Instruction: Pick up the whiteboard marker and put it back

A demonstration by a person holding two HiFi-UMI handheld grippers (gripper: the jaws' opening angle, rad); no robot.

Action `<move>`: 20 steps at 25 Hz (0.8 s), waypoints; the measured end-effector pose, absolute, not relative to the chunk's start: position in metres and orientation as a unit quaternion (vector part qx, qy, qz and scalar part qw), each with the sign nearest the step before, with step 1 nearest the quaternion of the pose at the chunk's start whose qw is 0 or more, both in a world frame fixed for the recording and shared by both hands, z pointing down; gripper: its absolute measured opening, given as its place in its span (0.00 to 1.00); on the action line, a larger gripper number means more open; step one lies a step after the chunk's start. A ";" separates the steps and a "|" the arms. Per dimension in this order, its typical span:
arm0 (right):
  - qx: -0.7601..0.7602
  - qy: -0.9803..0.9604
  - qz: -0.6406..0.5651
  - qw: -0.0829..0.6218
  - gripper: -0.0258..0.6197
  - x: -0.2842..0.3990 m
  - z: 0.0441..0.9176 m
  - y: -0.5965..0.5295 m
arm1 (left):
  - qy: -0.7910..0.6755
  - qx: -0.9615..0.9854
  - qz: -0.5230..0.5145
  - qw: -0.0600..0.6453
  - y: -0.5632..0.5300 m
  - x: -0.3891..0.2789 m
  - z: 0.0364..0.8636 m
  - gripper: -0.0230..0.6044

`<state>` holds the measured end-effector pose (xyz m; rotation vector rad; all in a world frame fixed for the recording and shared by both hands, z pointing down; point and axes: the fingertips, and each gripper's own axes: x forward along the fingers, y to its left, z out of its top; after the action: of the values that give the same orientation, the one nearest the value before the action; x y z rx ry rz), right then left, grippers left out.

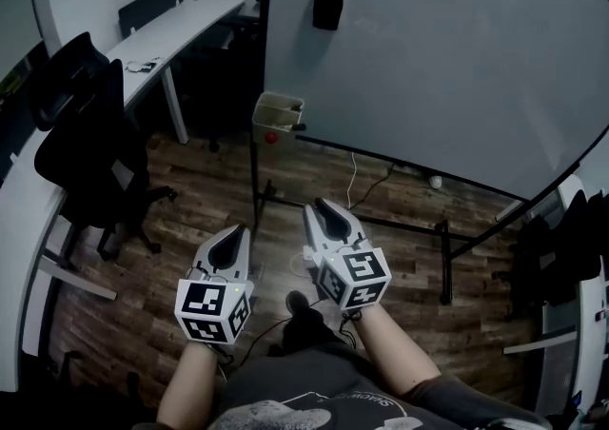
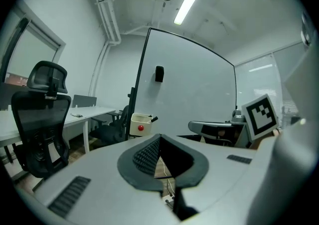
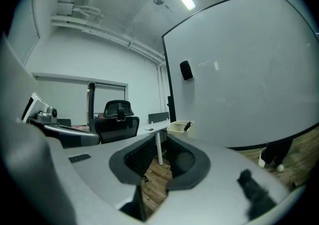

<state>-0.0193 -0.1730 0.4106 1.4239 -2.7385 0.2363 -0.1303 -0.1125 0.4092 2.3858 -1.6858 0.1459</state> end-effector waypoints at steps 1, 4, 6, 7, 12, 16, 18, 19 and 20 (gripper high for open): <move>0.463 -0.883 0.077 0.024 0.16 -0.019 0.412 -0.165 | -0.569 0.814 0.051 0.109 -0.106 -0.129 0.411 0.06; 0.470 -0.879 0.080 0.029 0.13 -0.016 0.414 -0.142 | -0.561 0.818 0.051 0.115 -0.090 -0.128 0.413 0.06; 0.476 -0.875 0.081 0.032 0.12 -0.012 0.413 -0.132 | -0.557 0.820 0.047 0.118 -0.084 -0.126 0.412 0.06; 0.479 -0.873 0.081 0.032 0.11 -0.010 0.412 -0.129 | -0.555 0.822 0.046 0.117 -0.081 -0.124 0.410 0.06; 0.487 -0.869 0.078 0.036 0.09 -0.007 0.407 -0.125 | -0.554 0.824 0.041 0.112 -0.076 -0.120 0.404 0.06; 0.476 -0.875 0.075 0.043 0.09 -0.007 0.409 -0.120 | -0.559 0.820 0.041 0.114 -0.073 -0.116 0.407 0.06; 0.470 -0.879 0.072 0.046 0.08 -0.004 0.409 -0.119 | -0.563 0.817 0.042 0.114 -0.073 -0.113 0.407 0.06; 0.467 -0.880 0.071 0.047 0.08 -0.001 0.409 -0.118 | -0.566 0.816 0.041 0.114 -0.072 -0.111 0.407 0.06; 0.465 -0.881 0.071 0.049 0.08 0.003 0.408 -0.117 | -0.568 0.814 0.040 0.115 -0.071 -0.109 0.406 0.06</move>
<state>0.0027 -0.1167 0.4085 1.4162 -2.6855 0.2154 -0.1087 -0.0714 0.4063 2.3860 -1.6652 0.1182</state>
